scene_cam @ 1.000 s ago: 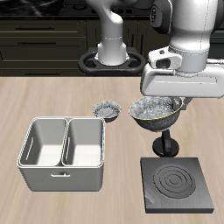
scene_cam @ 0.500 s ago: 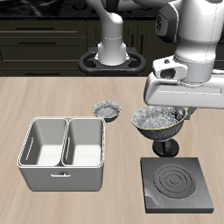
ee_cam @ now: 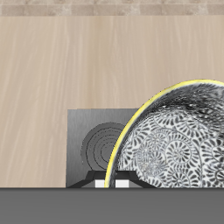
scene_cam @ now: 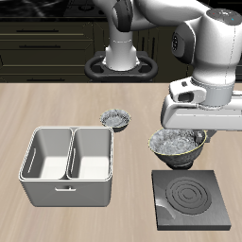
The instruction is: Place the largest bowl on the flat stove
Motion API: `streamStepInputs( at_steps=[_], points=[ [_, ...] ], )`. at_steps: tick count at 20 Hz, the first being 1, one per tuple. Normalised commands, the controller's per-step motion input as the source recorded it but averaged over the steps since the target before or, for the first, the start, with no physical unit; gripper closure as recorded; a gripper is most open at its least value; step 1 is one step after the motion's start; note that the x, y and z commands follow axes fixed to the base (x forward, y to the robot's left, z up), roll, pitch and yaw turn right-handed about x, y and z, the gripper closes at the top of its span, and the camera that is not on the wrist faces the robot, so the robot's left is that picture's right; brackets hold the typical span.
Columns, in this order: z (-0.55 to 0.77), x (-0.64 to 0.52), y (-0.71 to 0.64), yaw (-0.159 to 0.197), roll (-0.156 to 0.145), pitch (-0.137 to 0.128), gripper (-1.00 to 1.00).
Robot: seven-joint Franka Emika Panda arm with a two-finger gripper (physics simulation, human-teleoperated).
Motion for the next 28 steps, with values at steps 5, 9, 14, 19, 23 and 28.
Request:
streamStepInputs(
  at_steps=[5,9,14,19,23,28],
  points=[
    [-0.36,0.03,0.06,-0.011,0.009,0.050,1.00],
    [-0.45,0.04,0.06,0.007,-0.006,0.059,1.00],
    [-0.41,0.06,0.12,0.042,0.004,0.042,1.00],
    [-0.24,0.02,0.17,0.032,0.026,0.011,1.00],
    [-0.21,0.05,-0.01,0.022,-0.048,0.026,1.00],
    [-0.02,0.08,-0.04,-0.007,-0.012,0.021,-1.00]
  ],
)
